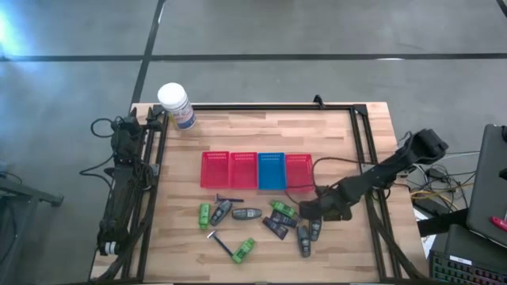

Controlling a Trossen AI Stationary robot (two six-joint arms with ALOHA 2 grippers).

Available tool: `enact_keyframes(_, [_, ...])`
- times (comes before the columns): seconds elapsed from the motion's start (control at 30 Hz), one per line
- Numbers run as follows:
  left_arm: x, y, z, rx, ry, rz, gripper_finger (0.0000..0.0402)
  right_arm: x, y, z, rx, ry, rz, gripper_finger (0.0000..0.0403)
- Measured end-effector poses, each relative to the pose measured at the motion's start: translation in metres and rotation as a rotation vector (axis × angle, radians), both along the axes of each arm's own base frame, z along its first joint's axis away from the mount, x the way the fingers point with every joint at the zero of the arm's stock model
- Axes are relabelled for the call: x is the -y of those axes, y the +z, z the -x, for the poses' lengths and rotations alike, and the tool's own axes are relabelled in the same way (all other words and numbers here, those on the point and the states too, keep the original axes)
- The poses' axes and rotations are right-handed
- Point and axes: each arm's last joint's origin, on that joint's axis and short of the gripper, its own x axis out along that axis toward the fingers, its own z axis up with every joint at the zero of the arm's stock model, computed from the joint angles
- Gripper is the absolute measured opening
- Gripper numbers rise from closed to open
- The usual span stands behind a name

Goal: Pick & Place Travel size toiletries
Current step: Put the black deodorant into the right red bin

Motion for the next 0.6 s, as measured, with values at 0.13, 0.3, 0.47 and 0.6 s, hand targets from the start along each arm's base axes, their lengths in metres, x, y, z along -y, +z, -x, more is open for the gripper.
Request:
enact_keyframes(0.13, [0.0, 0.0, 0.0, 0.0, 0.0, 0.001, 0.0287, -0.002, -0.012, -0.002, -0.042, 0.018, 0.019, 0.0304])
enact_keyframes(0.3, [0.0, 0.0, 0.0, 0.0, 0.0, 0.001, 0.0287, -0.003, -0.019, -0.004, -0.066, 0.028, 0.035, 0.031])
enact_keyframes(0.47, [0.0, 0.0, 0.0, 0.0, 0.001, 0.0, 0.0287, -0.003, -0.018, -0.003, -0.064, 0.064, 0.037, 0.0253])
enact_keyframes(0.6, [0.0, 0.0, 0.0, 0.0, 0.0, 0.0, 0.0287, -0.001, -0.012, 0.0, -0.04, 0.105, 0.044, 0.0195])
